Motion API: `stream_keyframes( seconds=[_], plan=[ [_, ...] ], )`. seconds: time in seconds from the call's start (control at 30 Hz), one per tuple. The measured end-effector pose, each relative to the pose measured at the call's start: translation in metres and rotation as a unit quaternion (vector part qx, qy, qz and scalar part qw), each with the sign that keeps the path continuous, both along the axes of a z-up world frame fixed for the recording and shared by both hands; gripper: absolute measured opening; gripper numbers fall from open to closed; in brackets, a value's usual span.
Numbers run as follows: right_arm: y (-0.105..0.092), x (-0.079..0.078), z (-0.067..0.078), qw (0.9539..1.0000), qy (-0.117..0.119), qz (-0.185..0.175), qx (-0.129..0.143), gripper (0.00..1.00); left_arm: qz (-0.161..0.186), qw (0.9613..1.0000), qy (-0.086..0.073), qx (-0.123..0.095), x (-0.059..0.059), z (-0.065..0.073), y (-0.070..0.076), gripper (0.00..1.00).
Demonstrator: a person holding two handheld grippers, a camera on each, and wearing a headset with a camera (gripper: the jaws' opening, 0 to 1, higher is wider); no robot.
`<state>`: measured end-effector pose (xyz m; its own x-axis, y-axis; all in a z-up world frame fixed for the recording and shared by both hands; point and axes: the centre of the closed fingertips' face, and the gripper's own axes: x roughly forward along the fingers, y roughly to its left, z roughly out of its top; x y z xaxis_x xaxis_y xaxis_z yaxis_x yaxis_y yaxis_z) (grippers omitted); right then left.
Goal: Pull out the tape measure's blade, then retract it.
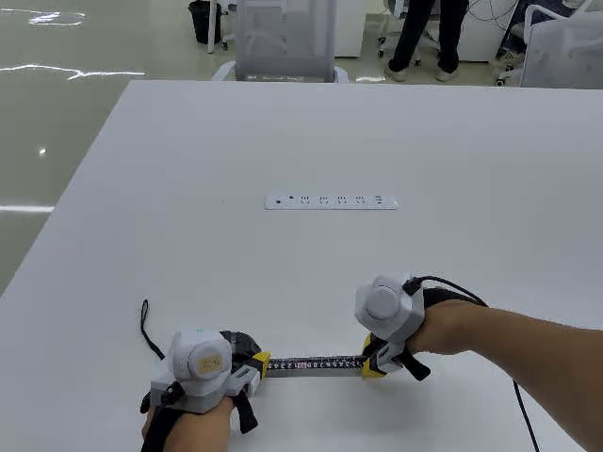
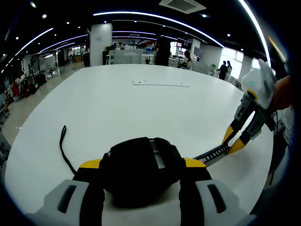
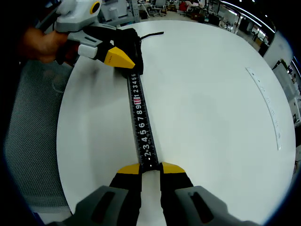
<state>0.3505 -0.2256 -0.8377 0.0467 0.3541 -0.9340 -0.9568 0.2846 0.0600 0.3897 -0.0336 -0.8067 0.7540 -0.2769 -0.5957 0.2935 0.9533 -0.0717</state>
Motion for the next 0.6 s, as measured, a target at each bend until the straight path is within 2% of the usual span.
stream_keyframes(
  seconds=[0.6],
  plan=[
    [0.0101, 0.0009, -0.0003, 1.0, -0.001, 0.001, 0.007, 0.14, 0.0, 1.0, 0.001, -0.001, -0.0005, 0.0009, -0.0002, 0.61]
  ],
)
